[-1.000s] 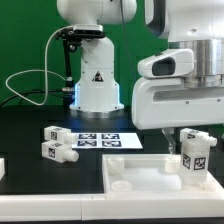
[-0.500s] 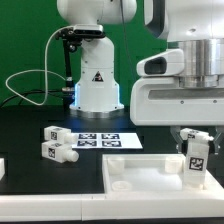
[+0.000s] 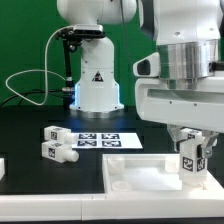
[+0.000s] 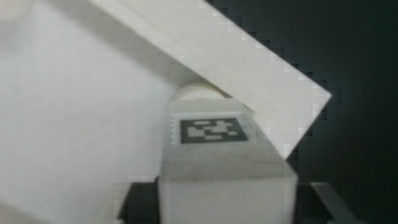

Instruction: Assemble one leg

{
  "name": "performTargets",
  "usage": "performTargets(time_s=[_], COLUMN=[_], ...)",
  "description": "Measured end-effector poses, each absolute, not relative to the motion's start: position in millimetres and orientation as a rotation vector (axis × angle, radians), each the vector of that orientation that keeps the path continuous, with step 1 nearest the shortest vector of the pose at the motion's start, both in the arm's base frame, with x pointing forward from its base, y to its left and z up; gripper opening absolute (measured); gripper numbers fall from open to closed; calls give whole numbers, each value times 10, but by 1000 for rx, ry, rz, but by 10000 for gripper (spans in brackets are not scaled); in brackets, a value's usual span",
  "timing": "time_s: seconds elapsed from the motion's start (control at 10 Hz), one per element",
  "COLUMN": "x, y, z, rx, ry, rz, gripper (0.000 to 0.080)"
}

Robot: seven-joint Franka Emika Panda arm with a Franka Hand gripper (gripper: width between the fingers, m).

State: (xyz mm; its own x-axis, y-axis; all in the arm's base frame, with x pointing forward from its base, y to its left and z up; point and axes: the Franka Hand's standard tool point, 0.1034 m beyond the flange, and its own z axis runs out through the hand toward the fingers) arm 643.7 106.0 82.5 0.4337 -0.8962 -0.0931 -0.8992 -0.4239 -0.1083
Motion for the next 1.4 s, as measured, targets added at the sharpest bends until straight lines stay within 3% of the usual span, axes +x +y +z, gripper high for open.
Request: performTargets(time_s=[0.4,0.5,0.6,0.7,1.0,1.4], x=[6416,6408,6406,6399,6388,6426], y=[1053,1100,1154,1192,1229,1078], z=[818,817,821,826,831,804], rx=[-2468,-2581,-2675,-2803,-2903,-3058], ry=[1659,1485,1302,1033,749,-136], rz=[42,23,4,-25,-50,-121], gripper=[291,487,487,626,648,649])
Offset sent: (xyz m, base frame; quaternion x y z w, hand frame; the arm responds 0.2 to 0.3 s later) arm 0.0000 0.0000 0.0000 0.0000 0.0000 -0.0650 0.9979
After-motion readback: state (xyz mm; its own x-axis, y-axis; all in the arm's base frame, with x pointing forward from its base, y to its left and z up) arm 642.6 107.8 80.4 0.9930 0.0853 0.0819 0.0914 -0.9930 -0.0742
